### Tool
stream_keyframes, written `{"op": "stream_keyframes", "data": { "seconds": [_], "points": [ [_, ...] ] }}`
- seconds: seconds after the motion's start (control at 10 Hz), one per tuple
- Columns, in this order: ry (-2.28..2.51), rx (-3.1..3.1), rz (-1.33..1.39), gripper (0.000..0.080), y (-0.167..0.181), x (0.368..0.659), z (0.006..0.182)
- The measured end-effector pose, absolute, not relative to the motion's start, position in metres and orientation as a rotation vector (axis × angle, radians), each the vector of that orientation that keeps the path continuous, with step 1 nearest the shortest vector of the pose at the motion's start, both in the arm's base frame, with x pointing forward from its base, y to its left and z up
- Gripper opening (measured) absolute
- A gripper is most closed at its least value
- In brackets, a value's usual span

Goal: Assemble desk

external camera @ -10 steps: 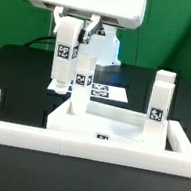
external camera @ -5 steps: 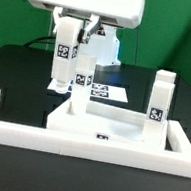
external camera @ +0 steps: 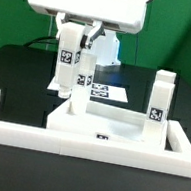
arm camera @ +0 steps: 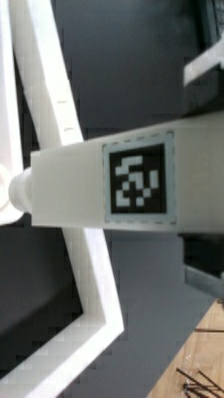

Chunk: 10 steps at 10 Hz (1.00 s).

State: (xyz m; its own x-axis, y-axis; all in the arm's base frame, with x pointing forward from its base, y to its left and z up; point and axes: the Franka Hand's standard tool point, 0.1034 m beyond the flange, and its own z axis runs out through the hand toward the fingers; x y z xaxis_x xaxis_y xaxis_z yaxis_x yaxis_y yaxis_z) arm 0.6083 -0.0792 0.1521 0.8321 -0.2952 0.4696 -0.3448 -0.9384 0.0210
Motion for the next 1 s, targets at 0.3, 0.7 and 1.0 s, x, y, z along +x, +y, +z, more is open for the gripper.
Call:
{"op": "stream_keyframes", "data": {
  "seconds": [0.3,0.7,1.0],
  "points": [
    [-0.484,2.897,0.675,0.029,-0.079,0.604,0.131],
    [-0.459,2.888,0.665,0.029,-0.075,0.61,0.121],
    [-0.447,2.881,0.659,0.029,-0.071,0.616,0.113]
  ]
}}
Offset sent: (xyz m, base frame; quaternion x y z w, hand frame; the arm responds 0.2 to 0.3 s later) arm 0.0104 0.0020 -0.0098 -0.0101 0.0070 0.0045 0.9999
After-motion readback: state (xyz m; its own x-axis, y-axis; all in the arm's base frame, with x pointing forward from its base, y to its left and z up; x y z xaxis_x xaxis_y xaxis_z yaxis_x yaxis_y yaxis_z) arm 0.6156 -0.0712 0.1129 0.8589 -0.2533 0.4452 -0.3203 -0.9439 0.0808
